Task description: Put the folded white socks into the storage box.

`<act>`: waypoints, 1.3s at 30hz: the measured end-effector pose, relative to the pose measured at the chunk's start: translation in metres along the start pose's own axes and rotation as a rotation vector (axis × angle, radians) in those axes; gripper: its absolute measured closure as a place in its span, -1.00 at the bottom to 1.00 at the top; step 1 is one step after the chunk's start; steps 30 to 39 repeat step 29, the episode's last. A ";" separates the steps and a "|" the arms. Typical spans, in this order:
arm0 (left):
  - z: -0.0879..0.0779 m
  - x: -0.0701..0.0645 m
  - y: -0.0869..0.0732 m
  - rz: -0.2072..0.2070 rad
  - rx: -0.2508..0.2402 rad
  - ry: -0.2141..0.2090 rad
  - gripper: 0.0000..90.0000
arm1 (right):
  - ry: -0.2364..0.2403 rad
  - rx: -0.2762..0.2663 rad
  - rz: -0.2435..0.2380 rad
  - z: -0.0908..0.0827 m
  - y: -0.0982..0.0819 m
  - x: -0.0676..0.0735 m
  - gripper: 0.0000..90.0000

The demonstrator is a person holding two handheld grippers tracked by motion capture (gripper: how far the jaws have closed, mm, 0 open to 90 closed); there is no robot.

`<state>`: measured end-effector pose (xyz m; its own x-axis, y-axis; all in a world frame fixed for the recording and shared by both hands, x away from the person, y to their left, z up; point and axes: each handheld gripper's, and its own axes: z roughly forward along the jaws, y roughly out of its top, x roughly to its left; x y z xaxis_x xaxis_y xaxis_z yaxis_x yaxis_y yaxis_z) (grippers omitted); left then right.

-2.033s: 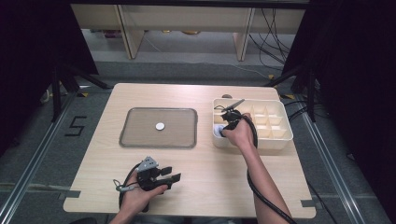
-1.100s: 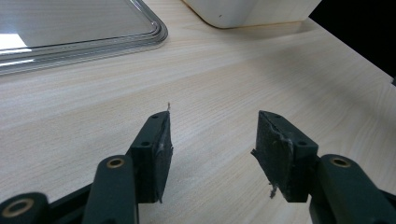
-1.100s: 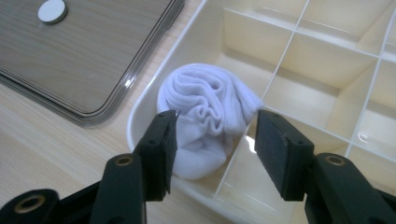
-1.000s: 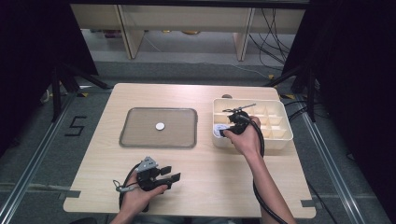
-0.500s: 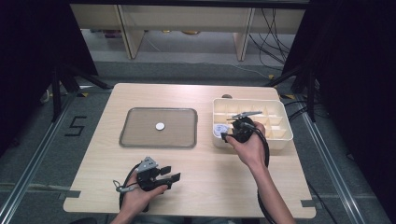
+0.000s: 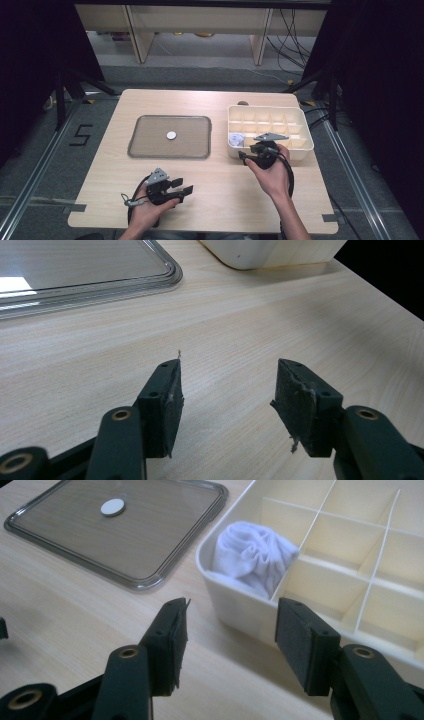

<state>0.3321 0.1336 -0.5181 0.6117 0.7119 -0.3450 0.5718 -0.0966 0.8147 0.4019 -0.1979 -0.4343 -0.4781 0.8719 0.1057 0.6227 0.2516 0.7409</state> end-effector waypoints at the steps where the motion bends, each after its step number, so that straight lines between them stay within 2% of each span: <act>1: 0.000 0.001 0.000 0.001 0.001 -0.003 -0.02 | 0.019 -0.009 0.006 0.000 -0.007 0.001 0.05; 4: 0.000 0.000 0.000 -0.001 -0.003 0.006 -0.02 | 0.013 -0.004 0.009 -0.003 -0.013 0.003 0.05; 6: 0.000 0.000 0.000 -0.010 -0.001 0.005 -0.02 | 0.031 -0.012 0.017 -0.003 -0.022 0.007 0.05; 8: 0.000 0.000 0.000 -0.009 -0.004 0.008 -0.02 | 0.024 -0.015 0.003 -0.003 -0.026 0.007 0.05; 10: 0.000 0.000 0.000 -0.010 -0.005 0.007 -0.02 | 0.031 -0.002 0.025 -0.005 -0.028 0.008 0.05; 11: -0.001 0.000 0.000 -0.011 -0.005 0.006 -0.02 | 0.027 -0.007 0.007 -0.006 -0.029 0.006 0.05; 15: -0.001 0.001 0.000 -0.003 -0.001 0.008 -0.02 | 0.036 -0.003 0.020 -0.005 -0.034 0.005 0.05; 18: -0.001 0.001 0.000 -0.004 -0.006 0.010 -0.02 | 0.046 -0.006 0.031 -0.003 -0.035 0.007 0.05; 19: -0.001 0.001 0.000 -0.008 -0.012 0.010 -0.02 | 0.046 0.000 0.061 -0.004 -0.035 0.011 0.05; 20: -0.001 0.001 0.000 -0.009 -0.012 0.010 -0.03 | 0.054 -0.006 0.008 -0.003 -0.035 0.007 0.04; 21: -0.001 0.002 0.000 -0.004 -0.002 0.006 -0.03 | 0.038 0.003 0.020 -0.004 -0.035 0.008 0.04; 24: -0.001 0.003 0.000 -0.001 -0.003 0.006 -0.03 | 0.043 -0.002 0.018 -0.004 -0.035 0.008 0.04; 25: -0.001 0.003 0.000 -0.001 -0.003 0.011 -0.03 | 0.059 0.008 0.054 -0.004 -0.036 0.010 0.04; 39: -0.001 0.002 0.000 -0.002 -0.003 0.009 -0.03 | 0.057 0.001 0.052 -0.004 -0.037 0.010 0.04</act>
